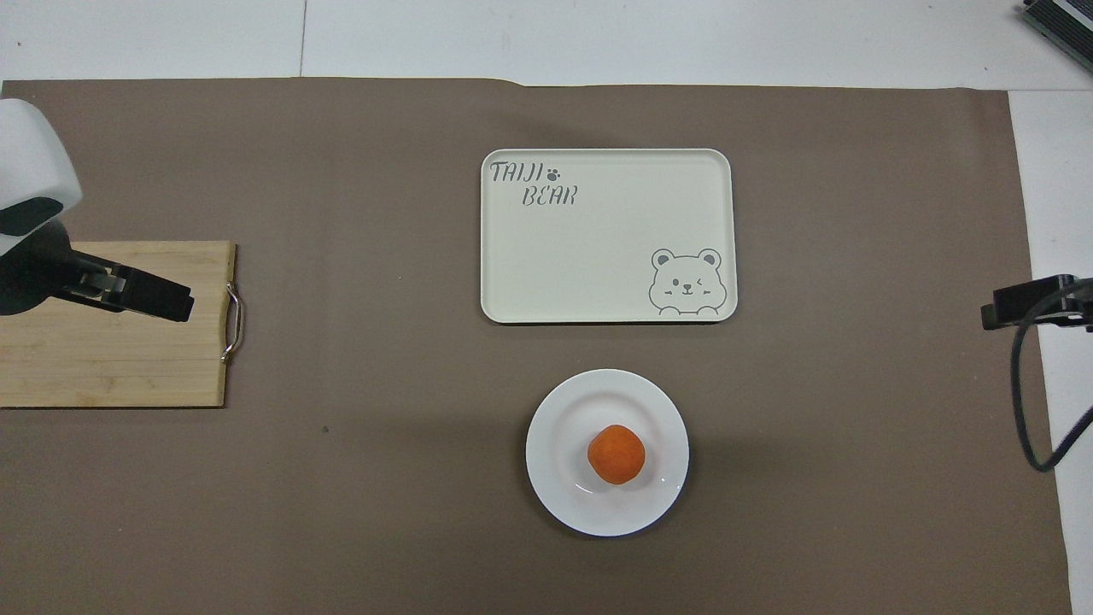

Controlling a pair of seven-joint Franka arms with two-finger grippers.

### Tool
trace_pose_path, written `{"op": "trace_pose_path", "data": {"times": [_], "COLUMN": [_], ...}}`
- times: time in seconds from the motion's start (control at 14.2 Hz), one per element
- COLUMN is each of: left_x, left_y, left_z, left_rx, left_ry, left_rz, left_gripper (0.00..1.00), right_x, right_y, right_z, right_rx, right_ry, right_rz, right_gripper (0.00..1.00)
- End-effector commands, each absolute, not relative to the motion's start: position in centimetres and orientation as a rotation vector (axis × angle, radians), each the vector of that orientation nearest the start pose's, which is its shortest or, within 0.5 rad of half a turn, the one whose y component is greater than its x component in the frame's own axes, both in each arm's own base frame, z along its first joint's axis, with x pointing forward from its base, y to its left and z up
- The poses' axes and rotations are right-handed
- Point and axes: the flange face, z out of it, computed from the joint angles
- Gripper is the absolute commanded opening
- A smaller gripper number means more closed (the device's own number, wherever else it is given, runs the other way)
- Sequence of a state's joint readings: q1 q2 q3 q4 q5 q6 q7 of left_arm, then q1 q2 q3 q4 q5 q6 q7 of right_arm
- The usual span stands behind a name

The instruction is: Place orange and plate with both arms

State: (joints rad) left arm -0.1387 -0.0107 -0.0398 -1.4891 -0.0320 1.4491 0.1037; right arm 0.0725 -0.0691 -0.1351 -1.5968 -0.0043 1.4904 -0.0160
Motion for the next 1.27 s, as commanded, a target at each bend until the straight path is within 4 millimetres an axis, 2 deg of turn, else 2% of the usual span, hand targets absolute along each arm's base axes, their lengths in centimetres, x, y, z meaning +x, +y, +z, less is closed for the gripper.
{"op": "trace_pose_path", "data": {"times": [0.0, 0.49, 1.2], "left_x": [52.15, 52.55, 52.92], "left_y": [-9.54, -9.36, -9.51], "left_z": [65.86, 65.91, 66.24], "left_rx": [-3.125, -3.118, -3.113], "left_ry": [0.417, 0.314, 0.312], "left_rz": [0.049, 0.035, -0.023], "left_gripper": [1.00, 1.00, 1.00], "right_x": [51.57, 51.52, 51.49], "right_y": [-3.58, -3.58, -3.20], "right_z": [64.22, 64.23, 63.96], "right_rx": [-3.125, -3.125, -3.040], "right_ry": [0.071, 0.070, 0.074], "right_rz": [0.063, 0.063, 0.055], "right_gripper": [1.00, 1.00, 1.00]}}
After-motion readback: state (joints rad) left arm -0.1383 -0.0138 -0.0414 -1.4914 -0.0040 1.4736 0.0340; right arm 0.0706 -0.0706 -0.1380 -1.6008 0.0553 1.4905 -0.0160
